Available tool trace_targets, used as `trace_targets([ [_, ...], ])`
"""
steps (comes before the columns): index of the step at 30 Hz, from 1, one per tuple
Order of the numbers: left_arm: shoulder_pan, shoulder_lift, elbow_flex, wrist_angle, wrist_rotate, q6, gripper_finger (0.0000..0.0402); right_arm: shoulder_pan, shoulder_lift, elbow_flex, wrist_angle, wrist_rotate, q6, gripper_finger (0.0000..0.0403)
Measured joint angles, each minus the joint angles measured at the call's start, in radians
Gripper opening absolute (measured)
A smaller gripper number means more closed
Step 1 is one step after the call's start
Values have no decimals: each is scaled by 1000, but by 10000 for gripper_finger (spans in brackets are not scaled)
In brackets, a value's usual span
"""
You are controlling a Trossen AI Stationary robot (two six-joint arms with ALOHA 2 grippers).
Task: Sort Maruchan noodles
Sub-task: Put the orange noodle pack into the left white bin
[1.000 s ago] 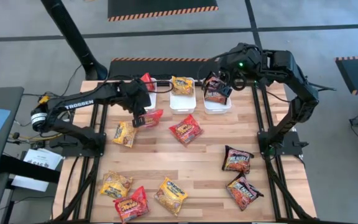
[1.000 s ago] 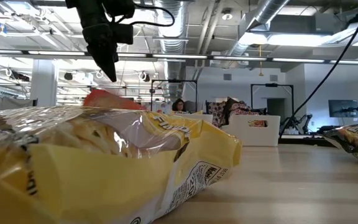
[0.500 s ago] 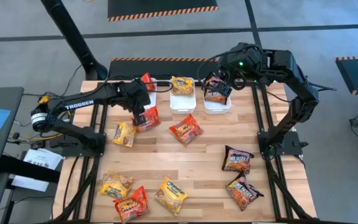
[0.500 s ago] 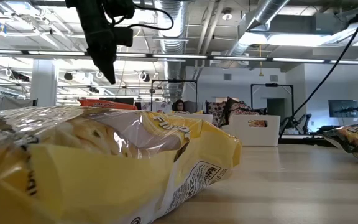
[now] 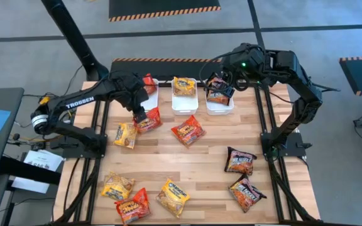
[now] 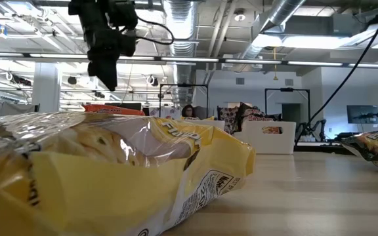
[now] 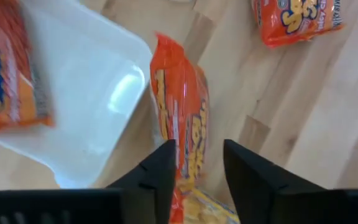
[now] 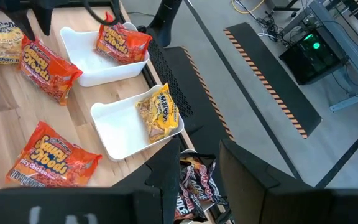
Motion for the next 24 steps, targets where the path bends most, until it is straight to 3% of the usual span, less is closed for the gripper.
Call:
trace_targets([
  [8,45,0,0,-25,49,-2,171,0,0,0,0,-1,0,137],
  [16,48,14,0,-24,65,-15,174,0,0,0,0,-6,-1,137],
  [24,50,151,-1,-20,68,8,174,0,0,0,-1,-9,-2,137],
])
